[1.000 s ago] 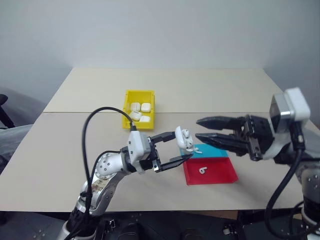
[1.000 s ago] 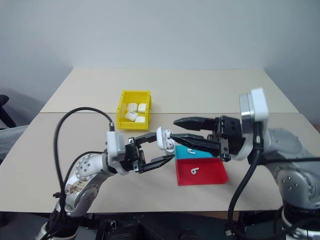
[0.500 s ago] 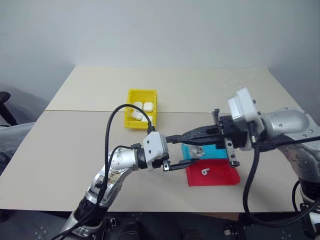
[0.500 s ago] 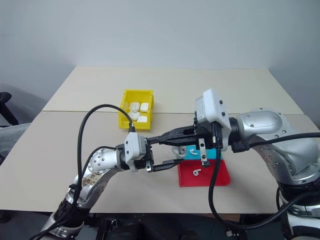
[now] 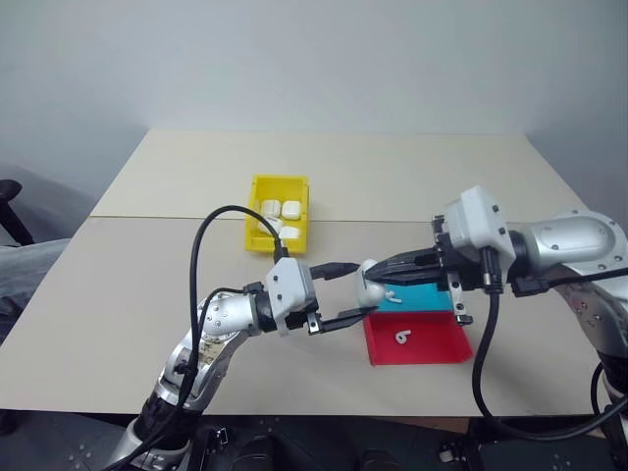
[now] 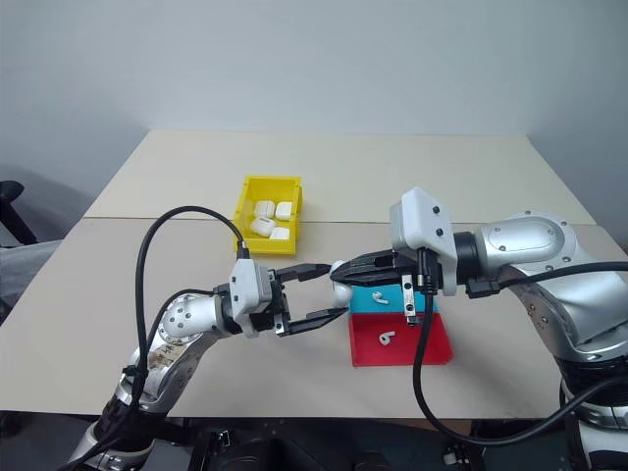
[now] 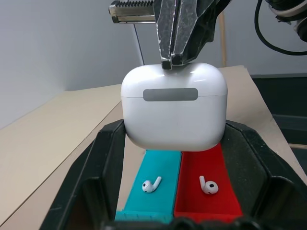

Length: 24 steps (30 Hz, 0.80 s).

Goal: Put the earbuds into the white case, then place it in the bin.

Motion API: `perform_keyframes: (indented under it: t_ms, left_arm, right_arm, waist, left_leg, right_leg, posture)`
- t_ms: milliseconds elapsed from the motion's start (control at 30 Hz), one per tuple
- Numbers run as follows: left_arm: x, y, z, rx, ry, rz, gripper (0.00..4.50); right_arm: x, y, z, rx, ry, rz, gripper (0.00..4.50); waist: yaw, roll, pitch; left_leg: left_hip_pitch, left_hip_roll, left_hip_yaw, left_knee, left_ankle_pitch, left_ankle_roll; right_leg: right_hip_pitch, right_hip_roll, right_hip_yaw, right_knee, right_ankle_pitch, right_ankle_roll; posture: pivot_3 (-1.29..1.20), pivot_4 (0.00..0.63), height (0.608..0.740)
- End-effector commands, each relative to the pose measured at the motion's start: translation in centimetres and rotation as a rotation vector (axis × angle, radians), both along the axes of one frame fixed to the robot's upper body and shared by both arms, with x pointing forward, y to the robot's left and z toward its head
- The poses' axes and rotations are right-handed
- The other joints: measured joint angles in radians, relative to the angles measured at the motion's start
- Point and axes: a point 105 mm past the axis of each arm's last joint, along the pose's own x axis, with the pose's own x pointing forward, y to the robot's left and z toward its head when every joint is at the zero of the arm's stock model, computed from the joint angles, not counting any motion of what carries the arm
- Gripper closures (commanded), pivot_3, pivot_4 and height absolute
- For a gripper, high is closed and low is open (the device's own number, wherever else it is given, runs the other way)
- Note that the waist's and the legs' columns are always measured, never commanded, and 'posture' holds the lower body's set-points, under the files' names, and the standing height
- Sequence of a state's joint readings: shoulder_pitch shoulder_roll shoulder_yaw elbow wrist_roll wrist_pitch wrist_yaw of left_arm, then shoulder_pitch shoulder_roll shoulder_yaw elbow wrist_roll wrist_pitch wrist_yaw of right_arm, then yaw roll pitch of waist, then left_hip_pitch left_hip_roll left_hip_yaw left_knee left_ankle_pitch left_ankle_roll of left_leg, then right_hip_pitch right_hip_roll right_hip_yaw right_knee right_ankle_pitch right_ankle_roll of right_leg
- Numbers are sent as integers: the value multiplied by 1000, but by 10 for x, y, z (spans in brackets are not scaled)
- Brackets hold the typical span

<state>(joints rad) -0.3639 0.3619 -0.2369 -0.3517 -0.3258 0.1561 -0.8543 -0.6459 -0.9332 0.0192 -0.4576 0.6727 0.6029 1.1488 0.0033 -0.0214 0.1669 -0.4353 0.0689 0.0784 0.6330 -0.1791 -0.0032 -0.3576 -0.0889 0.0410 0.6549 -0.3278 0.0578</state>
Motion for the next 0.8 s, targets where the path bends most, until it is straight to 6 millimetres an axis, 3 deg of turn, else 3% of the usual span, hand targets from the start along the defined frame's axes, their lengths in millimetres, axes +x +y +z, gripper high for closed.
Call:
perform_keyframes:
  t_ms: [33, 100, 200, 400, 500, 700, 800]
  left_arm:
    - [-1, 4, 21, -61, -74, 26, 1751]
    - [11, 8, 21, -76, -97, 91, 1751]
    - [62, 21, 23, -14, -120, 375, 1751]
    - [142, 56, 42, -20, -171, 829, 1751]
    - [163, 65, 45, -10, -164, 965, 1751]
    - [183, 70, 39, 38, -127, 1085, 1751]
    - [188, 69, 32, 77, -88, 1080, 757]
  right_arm:
    - [0, -5, 20, 81, -54, -3, 4480]
    - [1, -7, 34, 160, -67, -11, 4480]
    - [8, -14, 45, 238, -79, -70, 4480]
    - [14, -19, 36, 264, -63, -145, 4480]
    - [13, -18, 30, 259, -55, -163, 4480]
    - [11, -22, 21, 242, -39, -207, 4480]
    - [12, -23, 16, 222, -32, -225, 4500]
  waist:
    - [0, 0, 0]
    - [0, 0, 0]
    - [6, 0, 0]
    - [10, -1, 0]
    - [10, -1, 0]
    - [10, -1, 0]
    - [10, -1, 0]
  left_leg:
    - [0, 0, 0, 0, 0, 0]
    - [0, 0, 0, 0, 0, 0]
    - [0, 0, 0, 1, 0, 0]
    - [-1, -1, -2, 3, 0, 0]
    - [-4, -1, -3, 3, 0, 0]
    - [-9, -1, -1, 3, 1, -1]
    - [-9, -1, -1, 3, 2, -2]
  right_leg:
    - [0, 0, 0, 0, 0, 0]
    - [0, 0, 0, 0, 0, 0]
    - [0, 0, 0, 2, 0, 0]
    - [1, 0, -2, 2, 0, 1]
    - [-1, 0, -2, 1, 0, 1]
    - [-7, 0, -2, 1, 0, 1]
    - [-9, 0, -2, 2, 0, 1]
  posture:
    - [0, 150, 740]
    - [0, 150, 740]
    - [0, 150, 740]
    - [0, 150, 740]
    - [0, 150, 740]
    - [0, 150, 740]
    - [0, 150, 740]
